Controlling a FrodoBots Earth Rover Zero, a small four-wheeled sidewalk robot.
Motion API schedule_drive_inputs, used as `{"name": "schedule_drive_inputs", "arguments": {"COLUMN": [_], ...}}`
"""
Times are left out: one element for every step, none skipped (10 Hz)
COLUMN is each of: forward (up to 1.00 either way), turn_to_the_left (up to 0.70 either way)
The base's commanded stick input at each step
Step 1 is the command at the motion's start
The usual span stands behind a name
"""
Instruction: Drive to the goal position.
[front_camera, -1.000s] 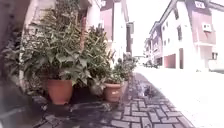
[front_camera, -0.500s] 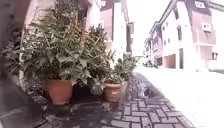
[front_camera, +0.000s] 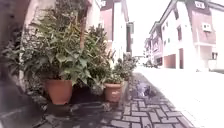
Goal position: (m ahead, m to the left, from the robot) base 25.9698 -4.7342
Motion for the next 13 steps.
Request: {"name": "schedule_drive_inputs", "arguments": {"forward": [0.0,0.0,0.0,0.0,0.0,0.0,0.0,0.0,0.0,0.0,0.0,0.0,0.0], "turn_to_the_left": [-0.68,-0.68,-0.68,-0.68,-0.68,-0.68,-0.68,-0.68,-0.68,-0.68,-0.68,-0.68,-0.68]}}
